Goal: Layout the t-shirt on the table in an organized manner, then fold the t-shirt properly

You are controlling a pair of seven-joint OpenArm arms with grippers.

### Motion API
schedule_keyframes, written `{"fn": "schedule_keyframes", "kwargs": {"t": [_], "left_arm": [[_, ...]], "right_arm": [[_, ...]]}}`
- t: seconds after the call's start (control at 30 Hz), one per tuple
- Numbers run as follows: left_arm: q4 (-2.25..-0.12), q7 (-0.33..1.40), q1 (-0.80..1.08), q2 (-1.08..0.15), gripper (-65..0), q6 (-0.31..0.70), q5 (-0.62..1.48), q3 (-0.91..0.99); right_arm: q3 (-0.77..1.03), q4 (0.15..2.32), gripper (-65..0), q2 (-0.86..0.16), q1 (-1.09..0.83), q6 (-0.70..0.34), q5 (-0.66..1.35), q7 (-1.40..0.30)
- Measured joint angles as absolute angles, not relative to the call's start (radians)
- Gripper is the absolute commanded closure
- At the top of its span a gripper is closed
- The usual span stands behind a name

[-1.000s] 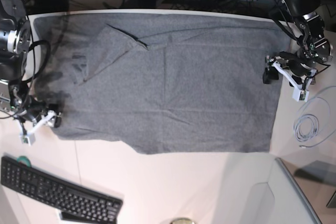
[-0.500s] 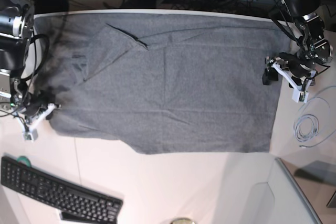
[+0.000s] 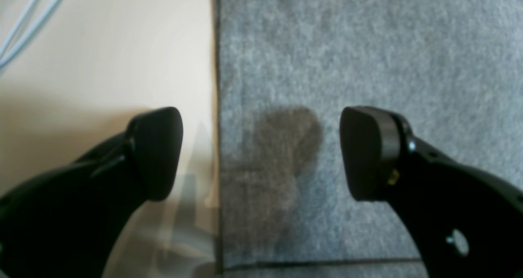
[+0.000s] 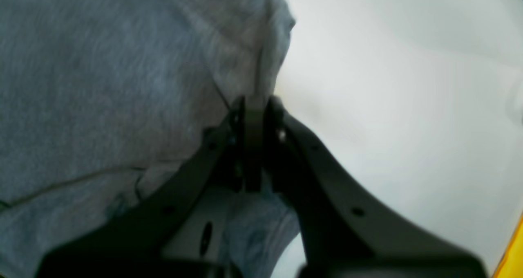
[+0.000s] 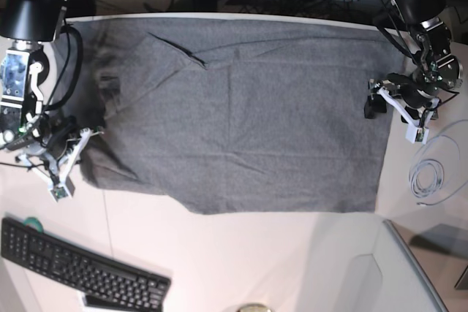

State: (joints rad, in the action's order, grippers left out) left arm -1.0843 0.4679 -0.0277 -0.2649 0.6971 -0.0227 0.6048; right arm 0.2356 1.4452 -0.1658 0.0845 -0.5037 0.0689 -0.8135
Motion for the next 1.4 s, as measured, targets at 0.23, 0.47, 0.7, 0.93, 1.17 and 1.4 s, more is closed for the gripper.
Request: {"fn": "schedule_keyframes", "kwargs": {"t": [0.23,0.47,0.7,0.93,1.17,1.4], "left_arm": [[-1.084,0.468,-0.027,-0.265,-57.8,0.697,-0.023,0.605],[-1.084,0.468,-0.028,-0.266,-57.8,0.697,-0.019,0.605],[-1.084,0.467,-0.028,-0.265,-57.8,0.697,-0.022,0.605],[-1.084,0.468,-0.028,-0.265,-57.8,0.697,-0.022,0.604],[-1.084,0.467,-0.027,-0.263,-57.8,0.697,-0.018,0.604],[-1.084,0.468,-0.028,-0.266,-57.8,0.697,-0.022,0.605]], "right_arm": [[0.238,1.564,-2.1,-0.102,-0.049,-0.505,0.07,-0.882],[0.238,1.597,-3.0,-0.047,-0.146,-0.505,0.066,-0.909],[0.25,1.645,-26.6,-0.03,-0.146,-0.505,0.068,-0.987],[0.5,1.72,-30.6,0.001,0.036,-0.506,0.08,-1.019],[0.725,1.346,-30.6,-0.009,0.304,-0.498,0.056,-1.155],[0.847,1.081,-30.5,-0.023,0.386,-0.494,0.204,-1.166]]}}
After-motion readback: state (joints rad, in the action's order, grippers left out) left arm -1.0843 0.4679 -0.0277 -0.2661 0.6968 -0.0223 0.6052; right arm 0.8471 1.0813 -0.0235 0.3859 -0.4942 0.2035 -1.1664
